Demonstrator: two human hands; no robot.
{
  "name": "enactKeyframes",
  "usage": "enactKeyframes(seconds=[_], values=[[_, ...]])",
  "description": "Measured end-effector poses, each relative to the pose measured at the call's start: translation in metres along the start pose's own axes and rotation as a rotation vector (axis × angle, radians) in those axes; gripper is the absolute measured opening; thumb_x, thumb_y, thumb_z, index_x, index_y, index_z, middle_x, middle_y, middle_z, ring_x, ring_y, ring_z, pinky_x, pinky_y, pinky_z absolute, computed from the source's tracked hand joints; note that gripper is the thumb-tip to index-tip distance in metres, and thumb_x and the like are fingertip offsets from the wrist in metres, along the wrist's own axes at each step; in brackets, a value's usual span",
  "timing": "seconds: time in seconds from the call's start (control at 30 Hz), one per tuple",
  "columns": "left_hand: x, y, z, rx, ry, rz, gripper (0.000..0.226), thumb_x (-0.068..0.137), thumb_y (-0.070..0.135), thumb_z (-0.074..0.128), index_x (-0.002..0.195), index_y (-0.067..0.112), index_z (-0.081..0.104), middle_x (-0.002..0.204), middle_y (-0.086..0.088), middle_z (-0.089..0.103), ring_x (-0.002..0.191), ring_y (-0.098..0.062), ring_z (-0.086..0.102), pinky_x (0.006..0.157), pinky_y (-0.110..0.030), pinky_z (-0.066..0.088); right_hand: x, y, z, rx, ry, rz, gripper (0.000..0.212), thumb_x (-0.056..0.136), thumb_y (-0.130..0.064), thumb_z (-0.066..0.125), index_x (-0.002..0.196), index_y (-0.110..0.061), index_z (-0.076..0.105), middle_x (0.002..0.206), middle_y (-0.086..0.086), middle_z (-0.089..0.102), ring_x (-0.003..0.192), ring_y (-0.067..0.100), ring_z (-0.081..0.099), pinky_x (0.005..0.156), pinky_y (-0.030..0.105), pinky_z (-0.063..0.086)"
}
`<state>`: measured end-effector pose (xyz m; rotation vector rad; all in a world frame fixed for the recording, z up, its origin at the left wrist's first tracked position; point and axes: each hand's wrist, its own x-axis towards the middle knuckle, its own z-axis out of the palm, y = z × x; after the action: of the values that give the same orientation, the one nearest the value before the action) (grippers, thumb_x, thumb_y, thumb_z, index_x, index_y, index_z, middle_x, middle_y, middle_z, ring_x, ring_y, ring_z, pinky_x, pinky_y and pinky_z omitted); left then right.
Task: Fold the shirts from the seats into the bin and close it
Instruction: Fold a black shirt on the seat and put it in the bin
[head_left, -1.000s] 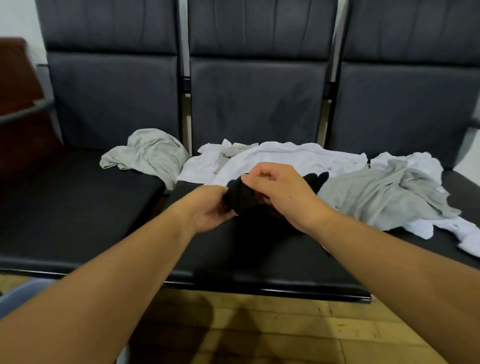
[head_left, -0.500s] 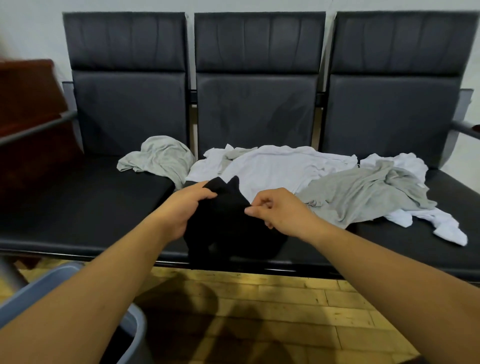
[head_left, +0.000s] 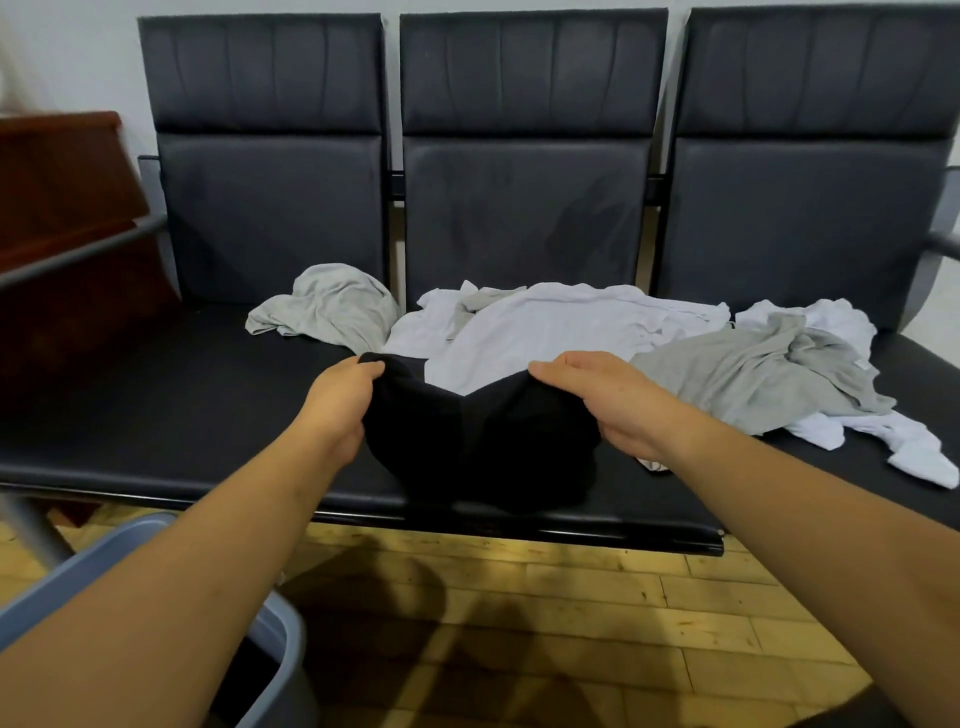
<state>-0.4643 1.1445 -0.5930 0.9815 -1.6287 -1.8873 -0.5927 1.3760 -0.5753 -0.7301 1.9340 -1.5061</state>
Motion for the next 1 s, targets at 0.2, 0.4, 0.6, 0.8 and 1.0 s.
enactKeyframes(seconds=[0.2,0.4,0.6,0.8,1.0], values=[[-0.001,-0.004,-0.006,0.775,0.001,0.224,0.028,0.088,0.024,0.072,0.107,0.009,0.058,0.110,-0.013,0.066,0.100,-0.029,0.065,0.083,-0.040,0.053,-0.007,0.003,-0.004,-0.145,-0.195,0.244,0.027,0.087,-0.016,0.075,0.109,0.000,0.070,0.102,0.013,0.076,0.099,0.027,0.073,0.092,0.037,0.058],[-0.039,0.004,0.025,0.548,-0.638,0.175,0.057,0.080,0.066,0.065,0.104,0.015,0.072,0.105,0.001,0.075,0.102,-0.017,0.070,0.094,-0.029,0.052,-0.003,-0.003,0.010,0.150,-0.134,-0.078,0.019,0.095,-0.018,0.065,0.113,-0.013,0.068,0.114,0.007,0.072,0.111,0.024,0.067,0.097,0.038,0.053],[-0.038,0.000,0.035,0.438,-0.475,0.423,0.017,0.096,0.026,0.065,0.092,0.013,0.074,0.076,0.006,0.069,0.076,-0.009,0.064,0.076,-0.027,0.050,-0.005,-0.009,0.008,-0.037,-0.066,-0.132,0.015,0.084,-0.015,0.077,0.092,-0.014,0.064,0.083,0.001,0.071,0.081,0.016,0.069,0.073,0.028,0.052],[-0.039,0.010,0.028,0.145,-0.445,0.420,0.026,0.101,0.021,0.053,0.121,0.009,0.065,0.124,-0.019,0.066,0.122,-0.035,0.060,0.109,-0.052,0.045,-0.008,-0.016,0.003,0.054,-0.028,-0.153,0.035,0.071,-0.039,0.082,0.073,-0.013,0.058,0.072,0.003,0.059,0.072,0.017,0.059,0.073,0.030,0.048],[-0.044,0.013,0.033,0.247,-0.486,0.463,0.019,0.102,0.017,0.054,0.113,0.012,0.069,0.111,-0.011,0.073,0.112,-0.031,0.066,0.105,-0.048,0.049,-0.012,-0.022,0.016,0.229,-0.230,0.010,0.039,0.083,-0.015,0.075,0.119,-0.008,0.064,0.111,0.015,0.072,0.101,0.028,0.071,0.092,0.038,0.056]])
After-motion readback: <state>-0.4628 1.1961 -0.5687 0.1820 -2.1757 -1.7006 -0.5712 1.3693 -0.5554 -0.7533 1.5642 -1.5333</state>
